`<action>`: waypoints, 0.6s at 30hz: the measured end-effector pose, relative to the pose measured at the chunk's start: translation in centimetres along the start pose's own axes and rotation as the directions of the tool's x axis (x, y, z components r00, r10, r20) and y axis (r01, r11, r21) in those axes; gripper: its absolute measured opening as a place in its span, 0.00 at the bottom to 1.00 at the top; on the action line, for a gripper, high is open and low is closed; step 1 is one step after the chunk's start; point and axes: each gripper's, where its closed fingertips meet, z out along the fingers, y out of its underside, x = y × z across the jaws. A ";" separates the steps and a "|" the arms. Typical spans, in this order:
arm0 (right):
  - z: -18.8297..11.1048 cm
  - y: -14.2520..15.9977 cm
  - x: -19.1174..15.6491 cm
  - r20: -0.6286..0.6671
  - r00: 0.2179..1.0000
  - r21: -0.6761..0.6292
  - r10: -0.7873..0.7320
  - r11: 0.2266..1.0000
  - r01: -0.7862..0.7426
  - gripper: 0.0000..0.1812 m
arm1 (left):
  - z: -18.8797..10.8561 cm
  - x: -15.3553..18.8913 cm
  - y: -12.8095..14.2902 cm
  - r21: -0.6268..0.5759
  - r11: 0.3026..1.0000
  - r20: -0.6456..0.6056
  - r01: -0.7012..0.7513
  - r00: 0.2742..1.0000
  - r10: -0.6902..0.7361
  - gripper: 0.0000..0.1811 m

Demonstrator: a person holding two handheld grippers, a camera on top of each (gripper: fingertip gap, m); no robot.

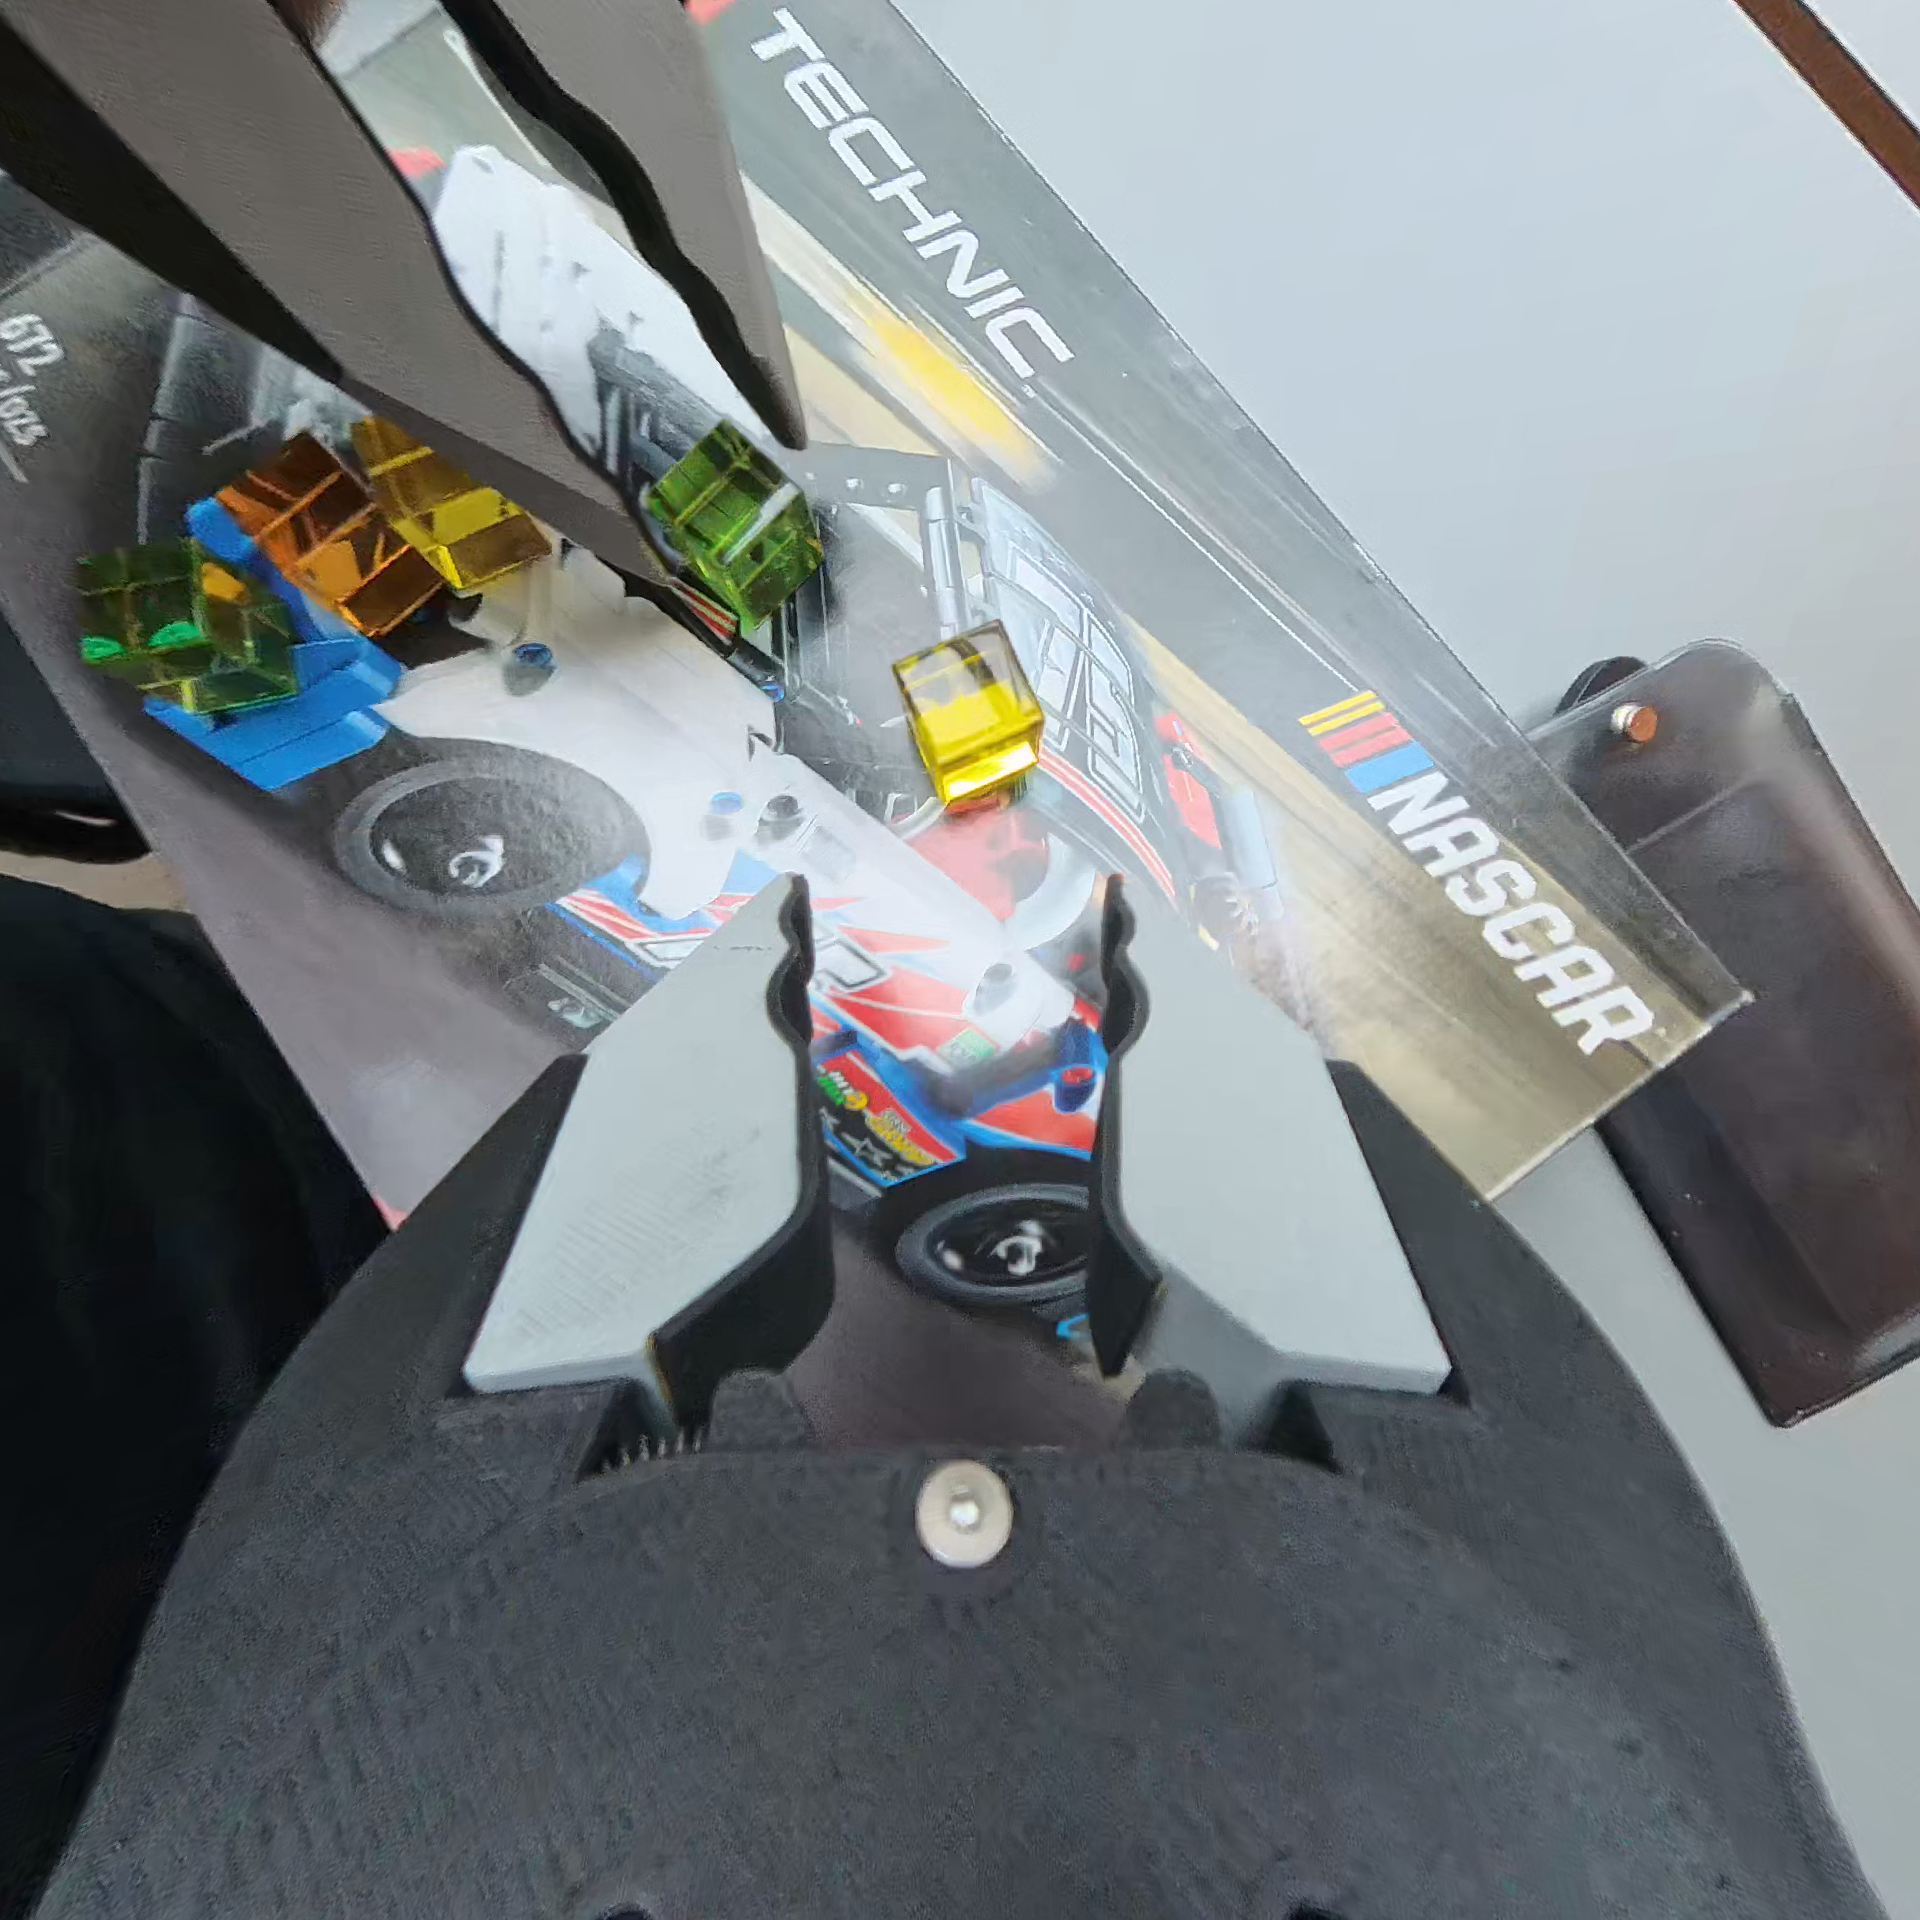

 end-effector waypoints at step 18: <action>4.0 -2.5 -1.2 0.175 0.968 -0.081 -0.180 0.977 0.196 0.19 | 0.2 -0.6 0.0 0.014 1.000 0.030 0.022 0.999 -0.022 0.13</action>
